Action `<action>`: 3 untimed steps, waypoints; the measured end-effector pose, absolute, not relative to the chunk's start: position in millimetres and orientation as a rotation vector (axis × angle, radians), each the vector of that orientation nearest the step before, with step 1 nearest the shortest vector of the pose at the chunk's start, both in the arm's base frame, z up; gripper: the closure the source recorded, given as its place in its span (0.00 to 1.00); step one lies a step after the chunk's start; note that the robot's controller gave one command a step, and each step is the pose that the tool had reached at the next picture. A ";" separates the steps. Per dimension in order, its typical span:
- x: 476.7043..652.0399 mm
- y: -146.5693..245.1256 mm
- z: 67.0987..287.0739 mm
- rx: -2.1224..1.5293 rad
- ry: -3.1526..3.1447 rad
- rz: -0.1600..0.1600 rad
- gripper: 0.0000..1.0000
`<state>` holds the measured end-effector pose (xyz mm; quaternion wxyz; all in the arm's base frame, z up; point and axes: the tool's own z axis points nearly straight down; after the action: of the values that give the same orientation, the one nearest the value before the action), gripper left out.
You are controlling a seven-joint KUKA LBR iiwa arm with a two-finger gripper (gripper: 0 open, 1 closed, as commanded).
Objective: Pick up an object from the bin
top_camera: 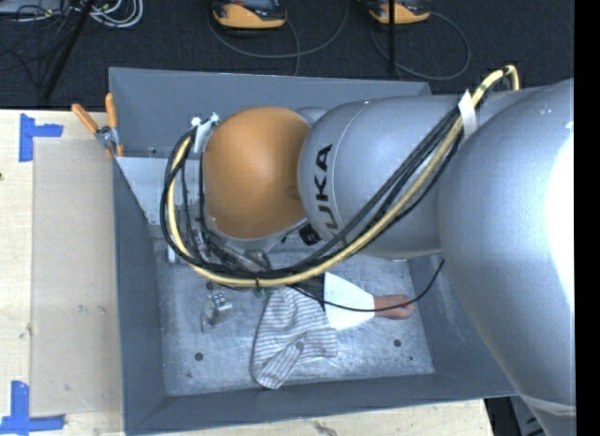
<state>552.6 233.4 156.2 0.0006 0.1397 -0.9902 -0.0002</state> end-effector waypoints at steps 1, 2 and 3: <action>537.4 224.8 168.4 0.557 -3.085 0.001 0.00; 560.0 186.3 194.8 0.844 -3.026 -0.004 0.00; 570.4 159.5 156.0 0.783 -3.052 0.001 0.00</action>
Offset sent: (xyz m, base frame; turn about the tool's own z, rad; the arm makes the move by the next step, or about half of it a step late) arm 0.0228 -0.0645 0.0455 -0.2734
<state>570.4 159.5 156.0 -0.0045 0.2484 -0.9686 0.0003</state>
